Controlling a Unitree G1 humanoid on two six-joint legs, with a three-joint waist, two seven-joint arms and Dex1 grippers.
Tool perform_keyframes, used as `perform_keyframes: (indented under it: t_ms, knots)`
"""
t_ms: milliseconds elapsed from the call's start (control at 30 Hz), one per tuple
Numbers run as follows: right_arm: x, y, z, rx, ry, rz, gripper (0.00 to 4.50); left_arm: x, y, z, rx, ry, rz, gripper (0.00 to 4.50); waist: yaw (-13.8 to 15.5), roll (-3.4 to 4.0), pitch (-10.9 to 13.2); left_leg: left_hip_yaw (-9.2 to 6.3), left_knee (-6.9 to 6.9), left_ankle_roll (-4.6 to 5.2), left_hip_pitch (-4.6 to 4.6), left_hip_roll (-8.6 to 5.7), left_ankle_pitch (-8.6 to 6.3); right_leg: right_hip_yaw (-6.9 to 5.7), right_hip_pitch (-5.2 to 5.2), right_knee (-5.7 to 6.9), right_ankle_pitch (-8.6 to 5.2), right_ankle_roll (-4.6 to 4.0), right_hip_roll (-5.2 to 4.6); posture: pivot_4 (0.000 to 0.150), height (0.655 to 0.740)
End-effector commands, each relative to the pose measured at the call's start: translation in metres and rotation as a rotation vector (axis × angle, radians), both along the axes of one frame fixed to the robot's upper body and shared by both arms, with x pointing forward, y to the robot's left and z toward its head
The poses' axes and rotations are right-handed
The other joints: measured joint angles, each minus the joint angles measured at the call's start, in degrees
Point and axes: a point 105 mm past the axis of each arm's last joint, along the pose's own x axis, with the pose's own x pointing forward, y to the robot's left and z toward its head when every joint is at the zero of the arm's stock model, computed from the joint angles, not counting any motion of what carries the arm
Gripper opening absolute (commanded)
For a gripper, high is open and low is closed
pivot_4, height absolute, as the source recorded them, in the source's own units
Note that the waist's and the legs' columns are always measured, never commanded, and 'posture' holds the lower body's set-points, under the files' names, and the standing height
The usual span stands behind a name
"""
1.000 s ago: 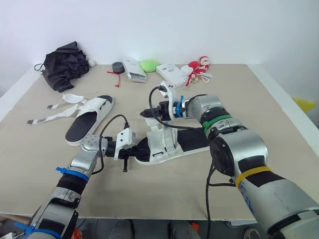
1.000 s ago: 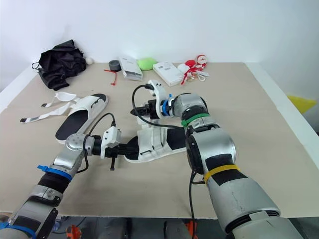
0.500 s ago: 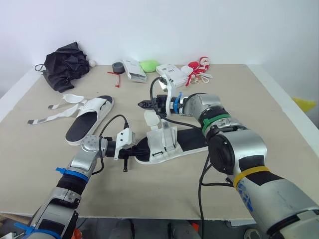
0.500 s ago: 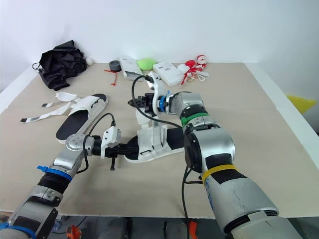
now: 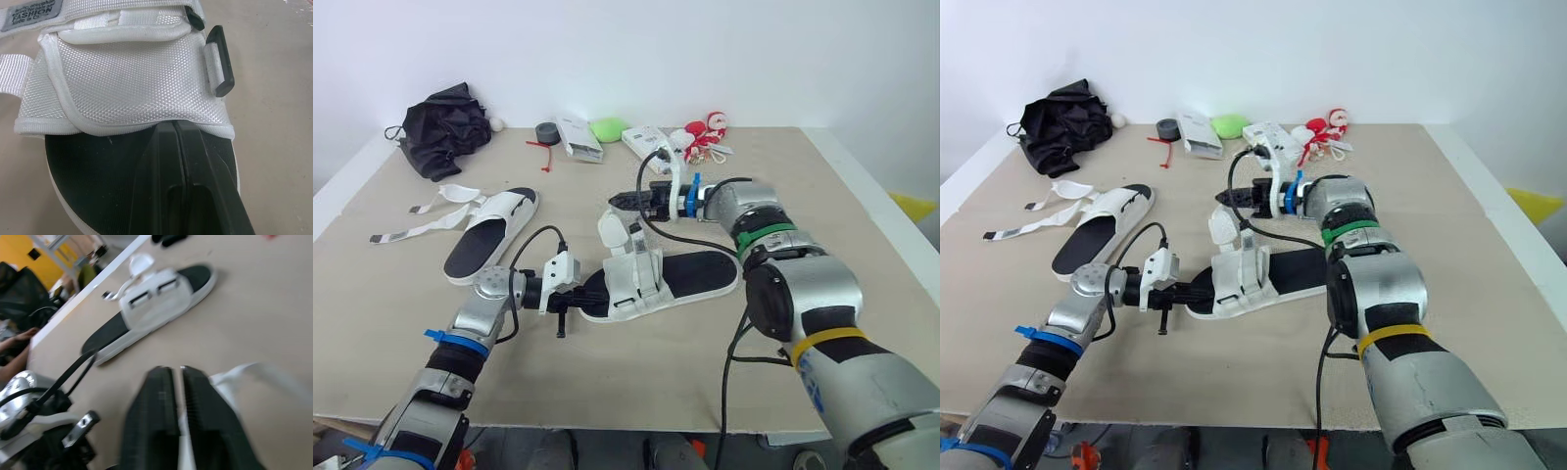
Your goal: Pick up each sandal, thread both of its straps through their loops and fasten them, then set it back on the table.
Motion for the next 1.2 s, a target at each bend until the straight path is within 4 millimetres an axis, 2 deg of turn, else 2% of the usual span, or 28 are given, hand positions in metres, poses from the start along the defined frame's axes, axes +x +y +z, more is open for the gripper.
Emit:
perform_keyframes:
  t_ms: [33,400,533,667,767,1000,1200]
  knots:
    - [-0.004,0.008,0.003,-0.005,0.0,0.047,2.59,-0.021,0.011,-0.059,0.162,0.21,0.004,0.0,0.0,0.0,0.0,0.0,0.01,0.0,0.0,0.0,0.0,0.0,0.0,0.0,0.0,0.0,0.0,0.15,0.738]
    - [-0.009,0.029,-0.018,-0.085,0.012,0.081,2.59,-0.023,0.012,-0.06,0.165,0.216,0.005,0.0,-0.02,0.0,0.0,0.0,0.01,0.0,0.01,0.0,0.0,0.0,0.0,0.02,0.0,0.0,0.0,0.15,0.738]
    - [-0.009,0.037,-0.01,-0.053,-0.004,0.086,2.59,-0.024,0.012,-0.06,0.161,0.219,0.01,0.0,-0.02,0.0,0.0,-0.01,0.01,0.0,0.02,0.0,0.0,0.0,0.0,0.04,0.0,0.0,0.01,0.15,0.738]
    - [-0.005,0.028,0.003,-0.004,-0.017,0.062,2.59,-0.026,0.014,-0.06,0.159,0.221,0.015,0.0,-0.01,-0.01,0.0,0.0,0.01,-0.01,0.01,0.0,0.0,0.0,0.01,0.03,-0.01,0.01,-0.01,0.15,0.738]
    - [0.001,0.013,0.007,-0.007,-0.032,0.01,2.59,-0.028,0.016,-0.062,0.163,0.227,0.017,0.0,-0.03,0.0,0.0,0.0,-0.02,-0.01,0.01,0.0,0.0,0.0,0.0,0.03,-0.04,-0.03,0.0,0.15,0.738]
    - [0.007,-0.004,0.001,-0.04,-0.031,-0.055,2.59,-0.027,0.015,-0.061,0.166,0.227,0.013,0.0,-0.1,0.0,0.0,0.0,-0.07,0.0,0.04,0.01,-0.01,0.0,-0.01,0.04,-0.08,-0.08,0.01,0.15,0.738]
    - [0.003,0.007,-0.01,-0.063,-0.007,-0.028,2.59,-0.026,0.014,-0.06,0.164,0.225,0.011,0.0,-0.11,0.0,0.0,0.0,-0.06,0.0,0.04,0.01,-0.01,0.0,0.0,0.04,-0.08,-0.07,0.01,0.15,0.738]
